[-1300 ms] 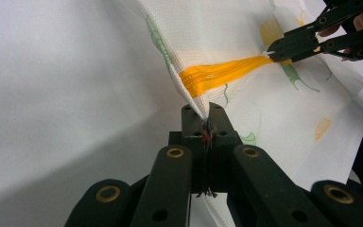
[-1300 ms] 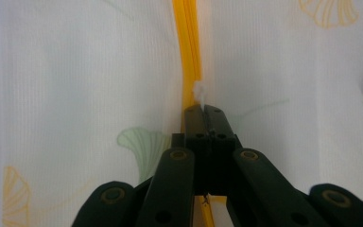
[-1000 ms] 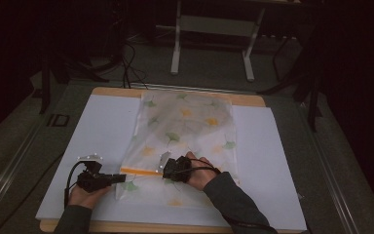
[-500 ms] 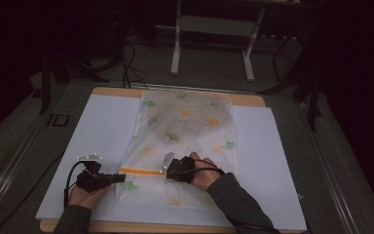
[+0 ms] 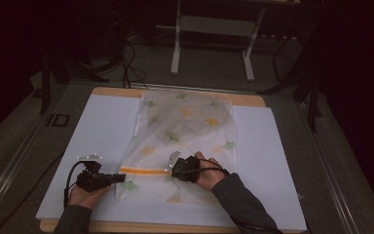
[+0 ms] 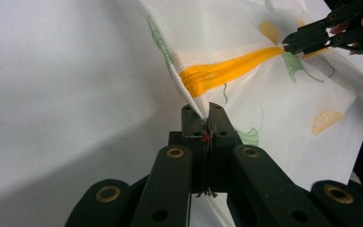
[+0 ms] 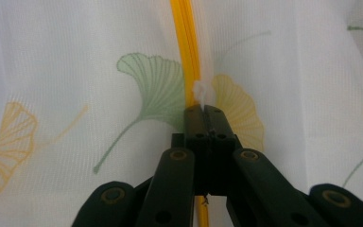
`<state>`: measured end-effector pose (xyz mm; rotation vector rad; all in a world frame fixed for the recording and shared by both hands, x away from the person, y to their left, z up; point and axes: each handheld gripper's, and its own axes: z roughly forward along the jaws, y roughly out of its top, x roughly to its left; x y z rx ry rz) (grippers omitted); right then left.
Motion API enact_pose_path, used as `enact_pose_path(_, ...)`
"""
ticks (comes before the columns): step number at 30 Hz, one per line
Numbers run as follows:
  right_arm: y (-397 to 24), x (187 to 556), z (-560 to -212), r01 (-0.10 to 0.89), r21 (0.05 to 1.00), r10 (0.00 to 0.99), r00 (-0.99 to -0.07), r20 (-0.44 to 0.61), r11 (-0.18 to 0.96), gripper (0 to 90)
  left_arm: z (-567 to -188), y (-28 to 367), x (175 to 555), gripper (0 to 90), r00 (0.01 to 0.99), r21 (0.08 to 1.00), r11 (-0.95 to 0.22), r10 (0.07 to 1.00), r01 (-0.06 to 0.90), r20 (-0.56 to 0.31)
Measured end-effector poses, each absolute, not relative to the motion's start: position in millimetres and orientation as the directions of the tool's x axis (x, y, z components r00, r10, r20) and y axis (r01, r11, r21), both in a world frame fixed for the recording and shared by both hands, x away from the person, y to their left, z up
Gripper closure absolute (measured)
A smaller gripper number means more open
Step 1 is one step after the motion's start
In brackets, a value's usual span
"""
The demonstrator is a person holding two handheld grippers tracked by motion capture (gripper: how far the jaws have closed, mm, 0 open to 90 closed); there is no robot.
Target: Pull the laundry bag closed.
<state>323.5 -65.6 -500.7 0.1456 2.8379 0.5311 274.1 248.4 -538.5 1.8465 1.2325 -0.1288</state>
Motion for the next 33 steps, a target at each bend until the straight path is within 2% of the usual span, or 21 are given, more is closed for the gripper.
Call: enact_pose_path(33, -93, 319, -500, 0.094, 0.390, 0.191, -0.957, -0.219, 0.916, 90.0, -538, 249, 274, 89.0, 0.500, 0.609, -0.115, 0.698, 0.785, -0.512)
